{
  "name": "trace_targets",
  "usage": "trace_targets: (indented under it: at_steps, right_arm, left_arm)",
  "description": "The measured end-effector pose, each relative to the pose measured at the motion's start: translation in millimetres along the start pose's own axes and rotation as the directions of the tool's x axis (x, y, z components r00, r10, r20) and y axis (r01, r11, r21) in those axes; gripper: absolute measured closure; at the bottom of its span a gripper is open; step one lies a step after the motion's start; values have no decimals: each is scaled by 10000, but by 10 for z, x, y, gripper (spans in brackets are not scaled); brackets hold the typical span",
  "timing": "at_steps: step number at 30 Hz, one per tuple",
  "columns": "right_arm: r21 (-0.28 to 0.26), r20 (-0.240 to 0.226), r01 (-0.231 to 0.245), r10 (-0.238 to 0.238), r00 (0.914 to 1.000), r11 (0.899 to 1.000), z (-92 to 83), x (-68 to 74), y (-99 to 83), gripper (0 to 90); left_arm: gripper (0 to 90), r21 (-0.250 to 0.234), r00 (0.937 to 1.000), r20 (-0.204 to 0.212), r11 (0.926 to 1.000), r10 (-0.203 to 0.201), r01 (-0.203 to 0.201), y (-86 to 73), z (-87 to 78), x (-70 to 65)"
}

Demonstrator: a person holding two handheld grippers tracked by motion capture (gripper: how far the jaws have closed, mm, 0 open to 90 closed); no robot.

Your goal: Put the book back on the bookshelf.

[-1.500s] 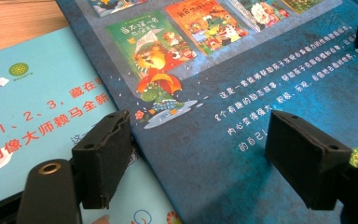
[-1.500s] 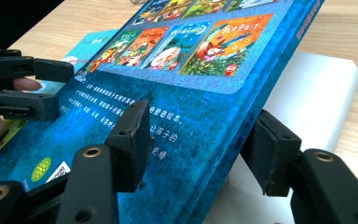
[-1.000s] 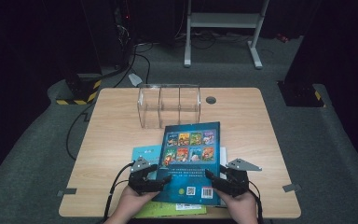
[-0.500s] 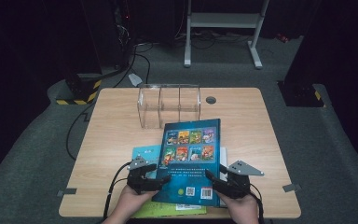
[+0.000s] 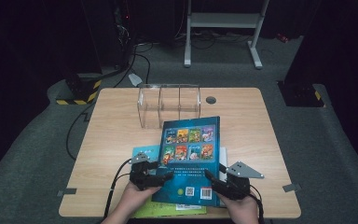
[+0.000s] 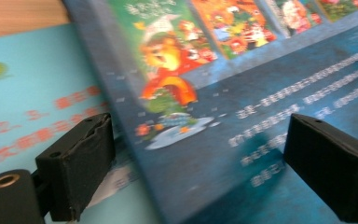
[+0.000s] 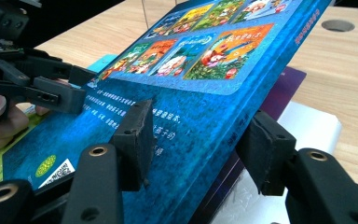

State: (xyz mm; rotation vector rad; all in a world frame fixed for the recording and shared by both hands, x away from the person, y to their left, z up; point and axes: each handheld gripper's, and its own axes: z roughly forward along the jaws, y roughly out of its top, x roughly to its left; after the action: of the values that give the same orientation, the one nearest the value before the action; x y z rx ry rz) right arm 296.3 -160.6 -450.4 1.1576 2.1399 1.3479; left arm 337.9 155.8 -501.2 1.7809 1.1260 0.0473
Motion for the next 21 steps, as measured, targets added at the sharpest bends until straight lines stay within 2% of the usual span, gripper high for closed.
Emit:
trace_targets:
  at_steps: [7,11,14,16,21]
  right_arm:
    - [-85,56,231,-231,9997,9997,-13,30,23,474]
    - [-249,149,558,-554,9984,9981,-40,79,38,474]
    - [-295,160,679,-674,9976,9973,-48,93,53,474]
    - [-301,144,672,-668,9977,9973,-45,94,58,474]
    - [-303,101,609,-606,9981,9977,-39,78,50,473]
  left_arm:
    - [64,-75,9987,499,9999,-121,125,25,9,71]
    - [45,-80,9970,719,9996,-278,285,32,5,97]
    - [43,-90,9955,862,9991,-401,410,34,5,103]
    - [64,-80,9944,998,9993,-344,354,30,10,82]
    - [72,-72,9963,819,9996,-280,287,39,-13,52]
